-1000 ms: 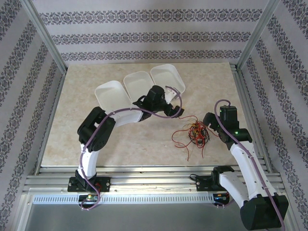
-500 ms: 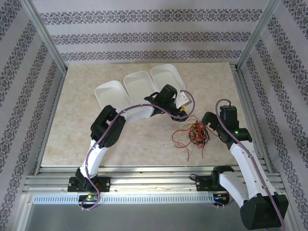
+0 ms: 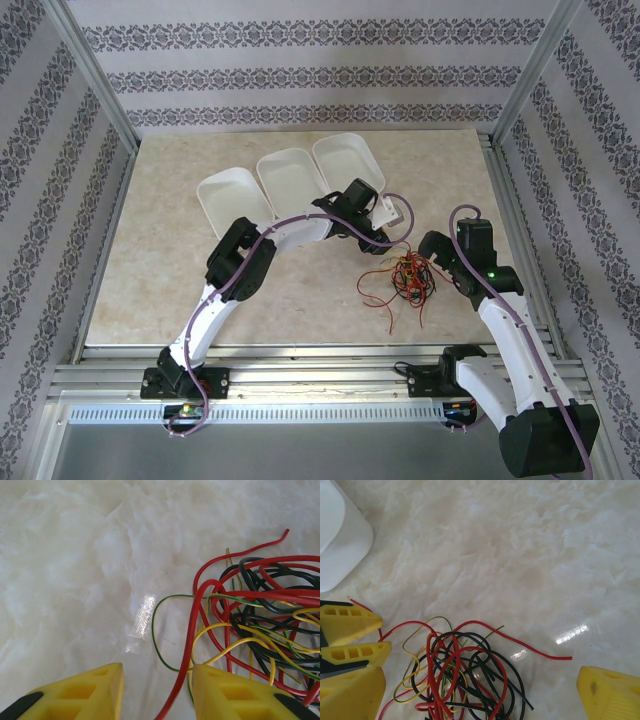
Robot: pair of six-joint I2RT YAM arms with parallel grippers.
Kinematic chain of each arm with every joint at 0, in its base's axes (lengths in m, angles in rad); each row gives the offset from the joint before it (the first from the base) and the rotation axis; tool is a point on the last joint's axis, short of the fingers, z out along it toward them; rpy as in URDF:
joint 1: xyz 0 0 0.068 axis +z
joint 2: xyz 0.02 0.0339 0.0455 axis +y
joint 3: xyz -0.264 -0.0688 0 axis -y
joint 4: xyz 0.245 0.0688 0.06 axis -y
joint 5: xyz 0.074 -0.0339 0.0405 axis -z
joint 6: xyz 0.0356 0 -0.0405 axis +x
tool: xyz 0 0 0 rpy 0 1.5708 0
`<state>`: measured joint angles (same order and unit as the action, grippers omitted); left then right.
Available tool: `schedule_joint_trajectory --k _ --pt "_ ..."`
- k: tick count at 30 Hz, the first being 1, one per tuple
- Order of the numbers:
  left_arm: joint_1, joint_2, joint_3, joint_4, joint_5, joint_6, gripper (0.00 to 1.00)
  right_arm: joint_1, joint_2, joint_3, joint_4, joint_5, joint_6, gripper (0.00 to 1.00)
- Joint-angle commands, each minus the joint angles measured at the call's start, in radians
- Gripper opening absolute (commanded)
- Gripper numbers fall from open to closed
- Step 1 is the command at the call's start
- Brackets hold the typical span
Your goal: Untangle the cables
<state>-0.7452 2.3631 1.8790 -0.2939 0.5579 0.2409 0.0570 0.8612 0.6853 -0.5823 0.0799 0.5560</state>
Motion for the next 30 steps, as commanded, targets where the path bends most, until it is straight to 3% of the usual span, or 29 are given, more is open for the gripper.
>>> schedule_joint_trajectory --k 1,8,20,30 --pt "-0.012 0.021 0.035 -0.059 0.021 0.039 0.39 0.005 0.004 0.013 0.014 -0.019 0.027 0.98" --pt "-0.016 0.059 0.073 -0.065 0.013 0.027 0.31 0.006 0.022 0.007 -0.014 -0.007 0.041 0.98" --pt "-0.032 0.061 0.068 -0.038 -0.028 -0.003 0.0 0.009 0.072 -0.056 0.008 -0.084 0.036 0.98" --pt "-0.033 -0.092 -0.119 0.172 -0.113 -0.135 0.0 0.01 0.094 -0.089 0.055 -0.138 0.022 0.98"
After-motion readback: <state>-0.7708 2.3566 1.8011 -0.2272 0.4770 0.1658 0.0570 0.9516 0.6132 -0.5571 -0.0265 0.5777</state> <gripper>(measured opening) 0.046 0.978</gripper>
